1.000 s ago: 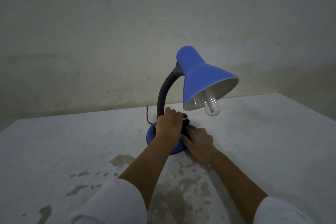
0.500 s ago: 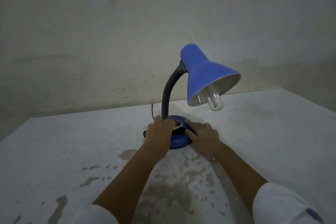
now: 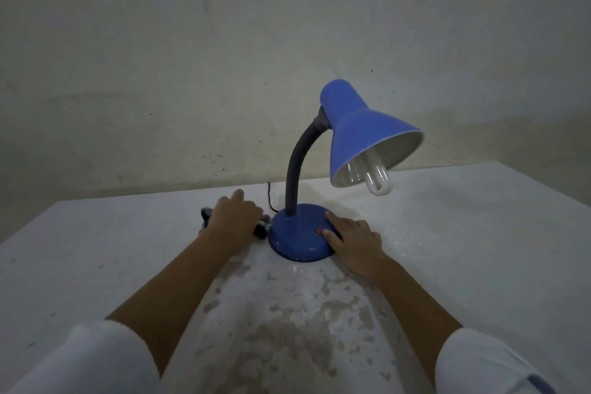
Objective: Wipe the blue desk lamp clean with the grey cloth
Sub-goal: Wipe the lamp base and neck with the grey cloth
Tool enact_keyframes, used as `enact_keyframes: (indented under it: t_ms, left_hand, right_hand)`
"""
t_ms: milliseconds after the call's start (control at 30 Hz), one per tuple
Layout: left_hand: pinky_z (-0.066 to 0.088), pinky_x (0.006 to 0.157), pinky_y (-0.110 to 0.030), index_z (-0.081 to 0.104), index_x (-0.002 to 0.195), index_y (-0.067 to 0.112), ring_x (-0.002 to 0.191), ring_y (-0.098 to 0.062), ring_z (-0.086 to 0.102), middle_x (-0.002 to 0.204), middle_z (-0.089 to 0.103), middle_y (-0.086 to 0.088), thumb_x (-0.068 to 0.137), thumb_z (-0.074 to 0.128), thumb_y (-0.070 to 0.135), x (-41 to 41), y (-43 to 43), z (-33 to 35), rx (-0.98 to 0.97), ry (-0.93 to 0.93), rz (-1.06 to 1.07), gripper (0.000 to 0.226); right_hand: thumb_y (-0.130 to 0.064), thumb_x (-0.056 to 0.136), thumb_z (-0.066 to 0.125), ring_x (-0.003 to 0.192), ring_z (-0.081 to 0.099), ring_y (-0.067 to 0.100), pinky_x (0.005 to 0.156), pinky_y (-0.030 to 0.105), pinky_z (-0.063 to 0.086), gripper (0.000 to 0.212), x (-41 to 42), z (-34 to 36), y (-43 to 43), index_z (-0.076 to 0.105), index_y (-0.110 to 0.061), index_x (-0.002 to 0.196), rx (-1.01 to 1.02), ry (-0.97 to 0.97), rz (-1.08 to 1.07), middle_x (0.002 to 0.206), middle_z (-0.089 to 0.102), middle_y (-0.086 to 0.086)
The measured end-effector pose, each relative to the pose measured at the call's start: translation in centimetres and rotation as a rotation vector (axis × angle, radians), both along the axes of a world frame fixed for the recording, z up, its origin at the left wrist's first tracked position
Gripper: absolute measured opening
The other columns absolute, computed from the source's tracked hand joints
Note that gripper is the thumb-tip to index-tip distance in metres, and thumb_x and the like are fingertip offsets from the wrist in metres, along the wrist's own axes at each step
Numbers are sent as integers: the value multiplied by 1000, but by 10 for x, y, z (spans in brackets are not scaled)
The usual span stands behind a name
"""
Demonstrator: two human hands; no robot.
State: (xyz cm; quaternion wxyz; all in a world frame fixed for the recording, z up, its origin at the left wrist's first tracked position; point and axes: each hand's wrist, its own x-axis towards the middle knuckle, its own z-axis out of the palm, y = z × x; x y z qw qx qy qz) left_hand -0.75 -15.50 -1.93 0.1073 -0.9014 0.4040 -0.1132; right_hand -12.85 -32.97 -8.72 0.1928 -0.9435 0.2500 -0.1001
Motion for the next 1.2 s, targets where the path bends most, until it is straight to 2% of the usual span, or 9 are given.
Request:
enact_keyframes:
  t_ms: [100, 200, 333, 500, 733, 933, 1000, 1100, 1200]
  left_hand:
    - [42, 94, -35, 50, 125, 19, 114, -23, 44, 121, 57, -3, 86, 50, 4, 23, 4, 2, -130, -26, 56, 42]
    - [43, 95, -37, 46, 130, 22, 114, -24, 42, 125, 55, -3, 84, 50, 1, 25, -15, -1, -255, 17, 12, 51]
    - [40, 95, -38, 44, 131, 18, 119, -28, 39, 129, 47, -8, 89, 50, 10, 16, -39, -25, -146, 98, 44, 43]
    - [40, 96, -37, 42, 132, 12, 121, -28, 38, 130, 45, -11, 88, 51, 7, 7, -37, -37, -201, 139, 84, 45]
    - [40, 97, -36, 42, 132, 11, 122, -26, 38, 132, 44, -10, 92, 49, 11, -8, -40, -36, -185, 75, 22, 41]
    - [41, 99, -37, 37, 135, 12, 123, -26, 35, 134, 40, -9, 89, 53, 10, -23, -38, -38, -222, 148, -69, 49]
    - [39, 100, -34, 42, 131, 16, 121, -25, 37, 132, 43, -7, 89, 50, 7, -21, -31, -34, -278, 289, -164, 44]
    - [41, 97, -29, 55, 118, 17, 111, -25, 51, 120, 56, -9, 92, 44, 6, -9, -18, -21, -393, 488, -289, 30]
    - [47, 93, -38, 57, 114, 17, 104, -27, 54, 111, 60, -8, 91, 48, 6, 6, -11, -15, -562, 383, -208, 28]
  right_hand:
    - [-49, 96, 29, 131, 34, 26, 105, 43, 29, 52, 1, -1, 2, 20, -34, 145, -22, 0, -10, 147, 39, -1]
    - [-49, 96, 29, 131, 35, 25, 105, 43, 30, 52, 1, -4, 1, 20, -35, 145, -20, -13, -15, 147, 39, -1]
    - [-49, 95, 31, 130, 35, 25, 104, 43, 30, 52, 1, -6, -2, 20, -36, 145, -17, -24, -12, 146, 39, -2]
    - [-47, 96, 31, 130, 32, 26, 103, 44, 30, 52, 1, -6, -2, 19, -35, 145, -38, 6, 11, 147, 35, -3]
    - [-46, 96, 31, 131, 32, 27, 105, 44, 29, 53, 2, -4, 2, 17, -34, 146, -12, 17, 2, 148, 34, -1]
    - [-46, 96, 31, 131, 32, 26, 105, 44, 29, 53, 2, -4, 2, 17, -35, 146, 5, -3, -12, 147, 35, -1]
    - [-46, 96, 32, 132, 32, 26, 105, 44, 28, 53, 1, -3, 1, 18, -36, 146, 2, 5, -7, 148, 34, -2]
    - [-48, 95, 31, 133, 31, 24, 106, 44, 26, 51, 0, -2, 0, 20, -38, 144, 62, -20, -16, 148, 35, -3]
    - [-49, 95, 30, 133, 31, 24, 107, 44, 24, 51, -1, -3, 2, 21, -38, 144, 73, -38, -15, 148, 36, -4]
